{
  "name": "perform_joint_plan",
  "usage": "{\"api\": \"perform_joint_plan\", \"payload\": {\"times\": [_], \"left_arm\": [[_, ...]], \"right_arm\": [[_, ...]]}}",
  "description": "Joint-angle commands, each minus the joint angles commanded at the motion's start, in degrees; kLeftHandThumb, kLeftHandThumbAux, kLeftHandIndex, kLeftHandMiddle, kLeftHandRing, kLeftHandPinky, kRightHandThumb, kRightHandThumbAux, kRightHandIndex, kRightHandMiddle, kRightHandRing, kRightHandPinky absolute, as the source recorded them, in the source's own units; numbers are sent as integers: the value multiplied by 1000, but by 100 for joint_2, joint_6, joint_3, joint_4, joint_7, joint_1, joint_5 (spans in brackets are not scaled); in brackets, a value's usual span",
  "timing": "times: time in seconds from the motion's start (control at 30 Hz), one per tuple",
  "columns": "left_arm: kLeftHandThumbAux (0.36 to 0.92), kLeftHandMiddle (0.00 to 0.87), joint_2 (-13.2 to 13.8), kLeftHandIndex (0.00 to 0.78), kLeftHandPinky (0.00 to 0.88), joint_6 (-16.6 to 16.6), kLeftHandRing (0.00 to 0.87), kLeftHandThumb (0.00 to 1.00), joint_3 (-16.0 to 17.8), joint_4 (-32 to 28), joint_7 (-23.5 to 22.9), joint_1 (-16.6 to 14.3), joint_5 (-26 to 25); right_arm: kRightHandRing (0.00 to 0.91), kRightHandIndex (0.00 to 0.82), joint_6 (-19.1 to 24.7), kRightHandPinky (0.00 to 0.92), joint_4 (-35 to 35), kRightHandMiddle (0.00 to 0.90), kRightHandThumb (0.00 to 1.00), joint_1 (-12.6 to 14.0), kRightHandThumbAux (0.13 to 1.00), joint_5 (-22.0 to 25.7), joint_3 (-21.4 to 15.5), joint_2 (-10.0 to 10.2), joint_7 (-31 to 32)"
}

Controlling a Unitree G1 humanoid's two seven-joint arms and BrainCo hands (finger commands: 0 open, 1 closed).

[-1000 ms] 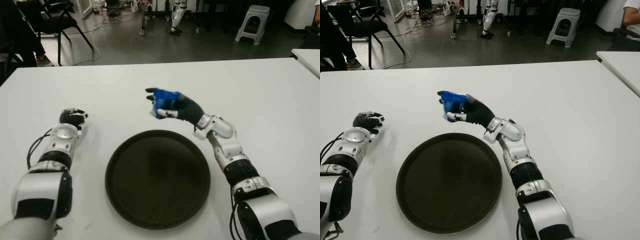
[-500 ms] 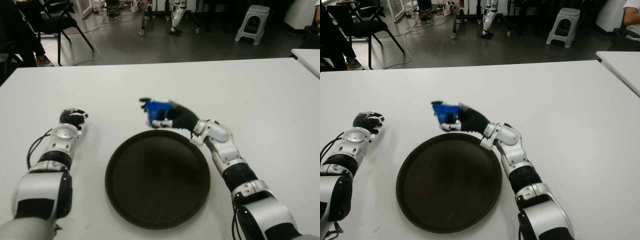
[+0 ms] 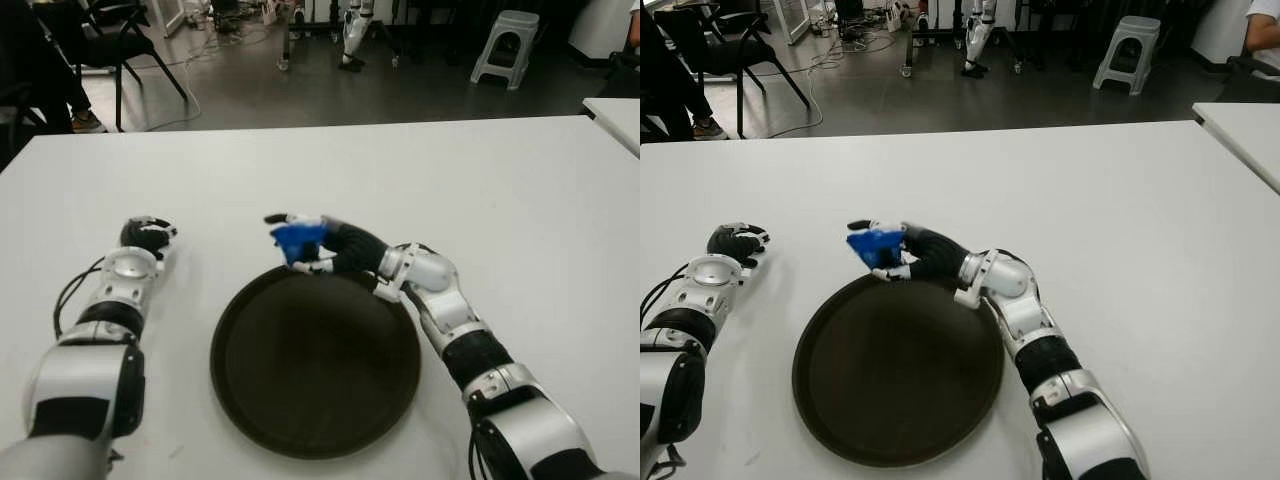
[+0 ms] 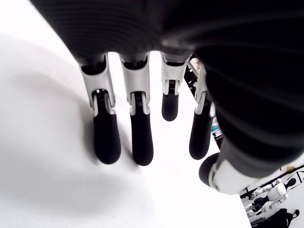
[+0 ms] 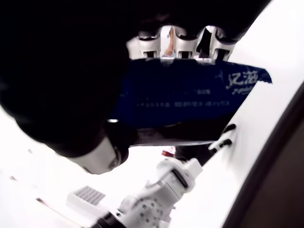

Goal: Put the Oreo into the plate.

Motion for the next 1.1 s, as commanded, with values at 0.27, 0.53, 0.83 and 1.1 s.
{"api": "perform_joint_plan", "payload": {"times": [0.27,0.53,0.83,1.1], "left_arm": [[727,137,2,398,147,-26,149,678,70,24,-54,-3,-62],[726,145,0,398,183,-61,163,681,91,18,-50,13,-64],[726,134,4,398,161,7,153,677,74,28,-41,-3,-41],[725,140,1,398,146,-11,149,677,116,29,-48,2,-76]], "right_arm": [[99,416,-47,123,-229,73,695,65,727,-61,110,-186,83],[66,416,-114,85,-348,58,696,100,727,2,159,-268,171],[55,416,-268,61,-336,61,696,67,727,-35,208,-335,199],[66,417,-401,58,-289,65,698,29,725,-125,244,-376,121]]}}
